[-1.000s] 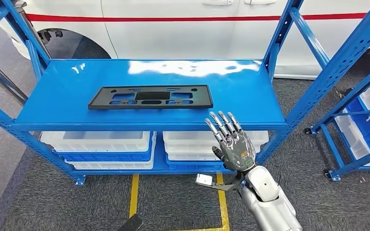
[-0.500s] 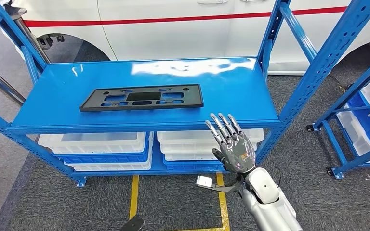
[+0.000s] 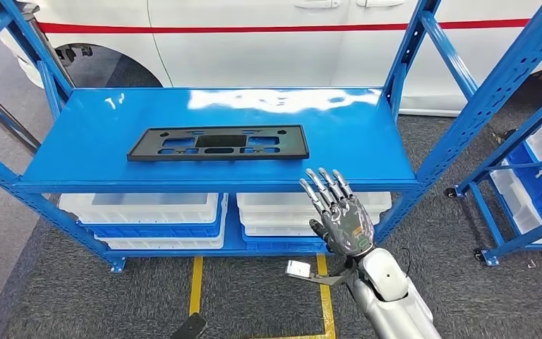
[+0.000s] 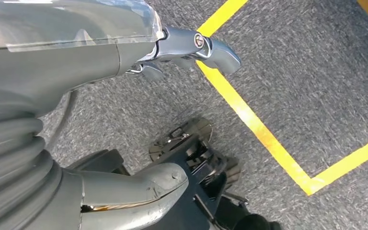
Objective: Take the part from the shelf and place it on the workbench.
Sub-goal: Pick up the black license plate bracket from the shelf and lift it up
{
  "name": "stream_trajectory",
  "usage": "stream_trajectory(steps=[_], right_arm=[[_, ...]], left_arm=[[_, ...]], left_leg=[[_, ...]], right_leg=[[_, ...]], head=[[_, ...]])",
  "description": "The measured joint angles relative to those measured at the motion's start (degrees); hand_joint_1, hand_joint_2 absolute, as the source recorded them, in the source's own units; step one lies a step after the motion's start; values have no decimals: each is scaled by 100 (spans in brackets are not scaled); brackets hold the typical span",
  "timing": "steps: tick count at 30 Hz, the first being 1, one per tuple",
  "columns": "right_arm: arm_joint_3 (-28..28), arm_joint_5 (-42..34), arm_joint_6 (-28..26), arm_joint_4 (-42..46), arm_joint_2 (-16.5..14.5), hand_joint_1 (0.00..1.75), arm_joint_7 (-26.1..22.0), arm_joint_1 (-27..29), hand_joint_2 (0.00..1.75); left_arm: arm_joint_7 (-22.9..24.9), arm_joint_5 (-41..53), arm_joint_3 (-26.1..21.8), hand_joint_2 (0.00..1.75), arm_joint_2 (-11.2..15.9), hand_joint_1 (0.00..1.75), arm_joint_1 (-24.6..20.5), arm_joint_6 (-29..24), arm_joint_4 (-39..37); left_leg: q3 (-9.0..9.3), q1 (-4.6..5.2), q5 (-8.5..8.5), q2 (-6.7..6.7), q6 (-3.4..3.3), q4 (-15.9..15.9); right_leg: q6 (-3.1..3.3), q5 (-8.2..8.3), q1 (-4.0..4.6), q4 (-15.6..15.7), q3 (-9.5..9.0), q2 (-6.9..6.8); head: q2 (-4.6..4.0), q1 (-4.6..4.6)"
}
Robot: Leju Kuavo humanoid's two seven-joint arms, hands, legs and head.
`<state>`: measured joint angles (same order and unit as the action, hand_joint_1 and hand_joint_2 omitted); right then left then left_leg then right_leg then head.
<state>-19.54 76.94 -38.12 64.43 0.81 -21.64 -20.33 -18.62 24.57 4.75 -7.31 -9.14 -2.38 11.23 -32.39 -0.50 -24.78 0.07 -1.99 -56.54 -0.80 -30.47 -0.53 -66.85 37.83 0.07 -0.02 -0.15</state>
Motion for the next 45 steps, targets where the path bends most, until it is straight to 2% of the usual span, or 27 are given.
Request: stream_trajectory(steps=[2, 3, 4, 6, 7, 9, 12, 14, 16, 17, 18, 19, 22, 24, 27, 29, 31, 32, 33, 34, 35, 37, 38, 39, 42, 43, 45], right_arm=[[0, 0, 0, 1, 1, 0, -5, 51, 175], [0, 0, 0, 5, 3, 0, -11, 79, 175], [0, 0, 0, 12, 5, 0, -19, 98, 175], [0, 8, 0, 47, 9, 0, -34, 111, 175], [0, 18, 0, 65, 8, 0, -41, 112, 175], [-1, 44, 0, 89, 7, 0, -51, 124, 175], [0, 57, 0, 102, 7, 0, -61, 136, 175], [0, 56, 0, 112, 1, 0, -65, 132, 175], [0, 55, 0, 116, -2, 0, -69, 132, 175], [0, 53, 0, 116, -2, 0, -70, 135, 175], [0, 52, 0, 116, -2, 0, -75, 137, 175], [0, 49, 0, 116, -2, 0, -80, 138, 175], [1, 38, 0, 129, -3, 0, -90, 134, 175], [2, 33, 0, 139, -4, 0, -91, 132, 175], [6, 27, 0, 150, -4, 0, -101, 131, 175], [12, 21, 0, 157, -3, 0, -104, 119, 175], [15, 16, 0, 154, -3, 0, -104, 118, 175], [15, 14, 0, 150, -2, 0, -104, 126, 175], [15, 12, 0, 145, -2, 0, -104, 133, 175], [15, 10, 0, 141, -2, 0, -104, 138, 175], [15, 8, 0, 139, -2, 0, -104, 138, 175], [15, 7, 0, 138, -2, 0, -104, 133, 175], [15, 6, 0, 140, -2, 0, -104, 129, 175], [16, 5, 0, 141, -2, 0, -104, 128, 175], [17, 1, 0, 143, -4, 0, -104, 126, 175], [17, 1, 0, 143, -4, 0, -104, 124, 175], [17, 2, 0, 143, -7, 0, -104, 120, 175]], left_arm=[[0, 2, -3, 175, -4, 0, 8, 1, 0], [0, 4, -3, 175, -7, 0, 15, 2, 0], [0, 7, -3, 175, -11, 0, 20, 2, 0], [-1, 17, -5, 175, -25, 0, 24, 2, 0], [-2, 24, -8, 175, -30, 0, 21, 1, 0], [-5, 39, -18, 175, -34, 0, 18, 1, 0], [-14, 50, -32, 175, -34, 0, 19, 4, 0], [-28, 51, -38, 175, -35, 0, 14, 11, 0], [-45, 54, -50, 175, -35, 0, 19, 16, 0], [-54, 58, -58, 175, -36, 0, 26, 19, 0], [-62, 64, -67, 175, -35, 0, 35, 23, 0], [-65, 75, -77, 175, -35, 0, 41, 28, 0], [-14, 103, -118, 175, -30, 0, 34, 16, 0], [26, 105, -137, 175, -26, 0, 23, 1, 0], [37, 105, -139, 175, -27, 0, 25, 0, 0], [41, 105, -140, 175, -32, 0, 19, 0, 0], [65, 105, -142, 175, -37, 0, 13, 0, 0], [81, 105, -143, 175, -39, 0, 14, -1, 0], [96, 105, -144, 175, -39, 0, 19, -1, 0], [107, 106, -145, 175, -40, 0, 24, -2, 0], [111, 108, -145, 175, -43, 0, 26, -2, 0], [119, 115, -145, 175, -52, 0, 20, -2, 0], [121, 118, -145, 175, -57, 0, 17, -2, 0], [124, 120, -146, 175, -61, 0, 14, -2, 0], [129, 121, -148, 175, -65, 0, 15, -7, 0], [130, 121, -149, 175, -65, 0, 17, -11, 0], [131, 122, -151, 175, -65, 0, 16, -16, 0]], left_leg=[[-12, 2, -2, 3, -6, -9], [-15, 2, -5, 2, -3, -17], [-16, 0, -13, 0, 4, -30], [-21, -1, -47, -5, 40, -79], [-33, 9, -70, -7, 67, -118], [-61, 28, -97, -9, 120, -164], [-88, 13, -144, -9, 199, -211], [-241, -5, -373, -8, 260, -562], [-573, -15, -720, -8, 295, -1286], [-730, -17, -823, -8, 299, -1608], [-814, -16, -827, -8, 291, -1768], [-792, -13, -723, -8, 270, -1707], [-281, 32, -182, -11, 124, -617], [-90, 76, -73, -10, 53, -199], [-66, 75, -15, -7, 20, -102], [-51, 36, 70, 11, -24, -10], [-92, 26, 114, 23, -52, 2], [-127, 28, 122, 24, -50, -15], [-162, 28, 129, 25, -45, -38], [-198, 27, 135, 25, -37, -68], [-233, 24, 138, 25, -31, -105], [-297, 22, 139, 21, -1, -186], [-325, 29, 139, 17, 25, -226], [-345, 36, 147, 14, 60, -250], [-386, 37, 207, 6, 178, -248], [-416, 30, 165, 3, 213, -282], [-574, 13, -165, 0, 272, -652]], right_leg=[[-22, -252, -16, -644, 311, -1], [-29, -222, -24, -725, 354, -1], [-31, -87, -33, -584, 287, -3], [-21, 277, -49, 131, -68, -6], [-3, 389, -44, 445, -217, -3], [49, 431, -26, 713, -334, 8], [154, 457, -20, 736, -326, 16], [222, 472, -36, 758, -336, 6], [252, 470, -23, 756, -335, -3], [257, 469, -12, 753, -334, -4], [259, 468, -2, 750, -335, -3], [261, 467, 10, 748, -340, 1], [255, 467, 41, 746, -359, 11], [215, 477, 38, 750, -349, 7], [116, 483, 34, 765, -352, 1], [64, 252, 34, 500, -251, 2], [27, -179, 12, -185, 33, 1], [8, -334, 0, -524, 171, 1], [-10, -396, -11, -727, 243, -1], [-24, -346, -24, -718, 209, -2], [-32, -203, -37, -482, 62, -4], [-28, 85, -56, 246, -355, -4], [-11, 173, -52, 508, -486, 3], [15, 207, -44, 635, -536, 11], [135, 299, -20, 668, -476, 23], [183, 341, -25, 685, -452, 18], [259, 434, -43, 716, -377, 2]], head=[[1, 0], [1, 0], [1, 0], [0, 0], [1, -1], [1, -5], [1, -5], [1, -7], [1, -9], [1, -9], [1, -9], [1, -9], [1, -8], [1, -7], [0, -6], [1, -2], [1, 1], [1, -1], [1, 0], [1, -1], [1, -1], [-1, -2], [-1, 1], [0, -2], [1, -3], [1, -2], [1, -3]])
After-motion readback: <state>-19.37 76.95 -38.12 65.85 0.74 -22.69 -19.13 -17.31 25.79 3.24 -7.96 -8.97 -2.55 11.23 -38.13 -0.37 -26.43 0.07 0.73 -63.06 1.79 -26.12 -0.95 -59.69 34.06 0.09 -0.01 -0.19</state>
